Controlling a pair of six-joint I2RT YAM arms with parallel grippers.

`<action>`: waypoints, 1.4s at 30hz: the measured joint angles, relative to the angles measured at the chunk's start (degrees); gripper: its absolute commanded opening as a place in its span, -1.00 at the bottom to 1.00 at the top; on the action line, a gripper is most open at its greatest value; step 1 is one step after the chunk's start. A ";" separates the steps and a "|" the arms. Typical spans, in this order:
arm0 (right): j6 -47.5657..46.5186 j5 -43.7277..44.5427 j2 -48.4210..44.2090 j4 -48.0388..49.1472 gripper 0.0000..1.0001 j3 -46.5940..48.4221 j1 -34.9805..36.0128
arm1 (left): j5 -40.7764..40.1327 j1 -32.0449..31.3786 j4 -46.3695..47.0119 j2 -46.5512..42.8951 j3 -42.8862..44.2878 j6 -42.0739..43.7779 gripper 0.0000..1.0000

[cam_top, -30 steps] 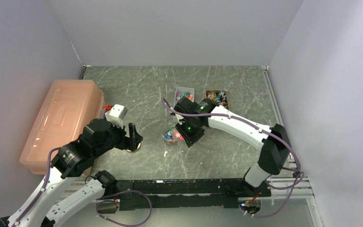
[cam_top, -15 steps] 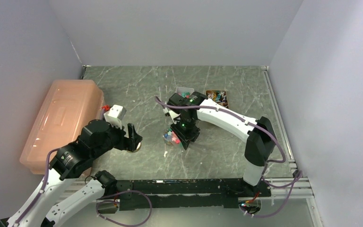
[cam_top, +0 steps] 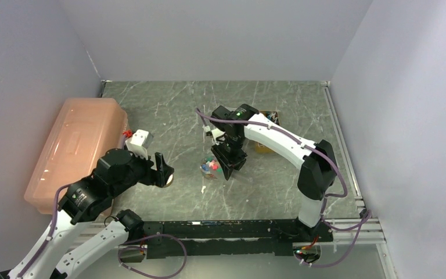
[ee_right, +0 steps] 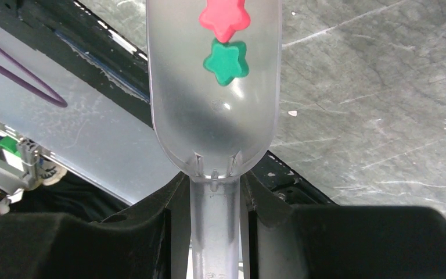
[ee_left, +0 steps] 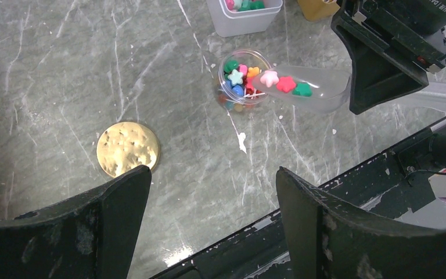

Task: Pack the candies
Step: Place the fake candies in the packing bottle, then adjust the spatula.

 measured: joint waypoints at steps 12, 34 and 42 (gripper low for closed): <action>1.68 -4.46 0.22 -0.17 -1.00 0.11 -2.25 | 0.20 0.00 0.02 -1.55 0.00 0.02 0.71; 4.26 -17.38 -1.33 1.88 -1.00 -7.63 -9.31 | 0.44 0.00 0.02 -2.19 0.00 0.07 0.71; 4.13 -17.84 -5.42 4.44 -1.00 -7.78 -9.88 | 0.44 0.00 0.02 -1.86 0.00 0.07 0.70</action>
